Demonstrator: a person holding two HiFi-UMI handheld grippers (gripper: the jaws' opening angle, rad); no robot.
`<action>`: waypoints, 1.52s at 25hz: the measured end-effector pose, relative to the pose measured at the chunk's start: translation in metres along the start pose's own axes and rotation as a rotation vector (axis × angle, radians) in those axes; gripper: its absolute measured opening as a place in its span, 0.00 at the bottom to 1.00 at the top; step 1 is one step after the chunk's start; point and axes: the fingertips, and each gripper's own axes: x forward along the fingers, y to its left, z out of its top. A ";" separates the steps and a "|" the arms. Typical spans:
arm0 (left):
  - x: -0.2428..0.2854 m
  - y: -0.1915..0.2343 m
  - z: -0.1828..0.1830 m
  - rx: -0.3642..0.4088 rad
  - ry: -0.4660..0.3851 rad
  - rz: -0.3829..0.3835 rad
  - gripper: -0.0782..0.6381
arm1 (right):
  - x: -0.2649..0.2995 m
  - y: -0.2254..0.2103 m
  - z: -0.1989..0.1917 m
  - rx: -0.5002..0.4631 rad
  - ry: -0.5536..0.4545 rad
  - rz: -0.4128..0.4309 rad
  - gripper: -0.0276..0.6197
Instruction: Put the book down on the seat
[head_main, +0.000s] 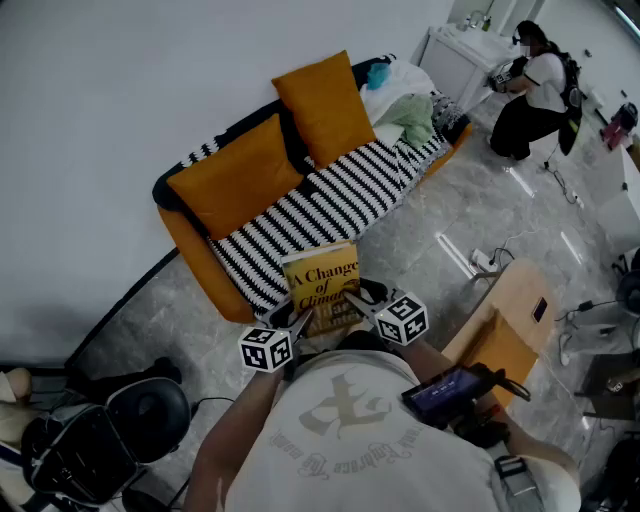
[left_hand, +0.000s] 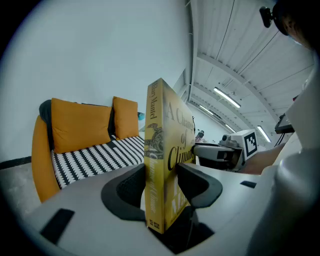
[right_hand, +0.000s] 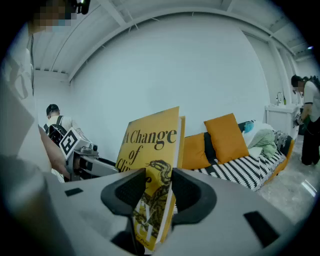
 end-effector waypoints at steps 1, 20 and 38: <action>-0.001 -0.002 -0.003 -0.011 -0.002 -0.005 0.40 | -0.003 0.001 -0.001 0.003 -0.009 0.001 0.31; 0.008 -0.007 -0.023 -0.023 0.023 -0.044 0.40 | -0.010 -0.002 -0.011 0.041 -0.041 0.008 0.31; -0.022 0.018 -0.031 -0.089 0.016 -0.013 0.40 | 0.021 0.026 -0.006 0.050 0.014 0.084 0.30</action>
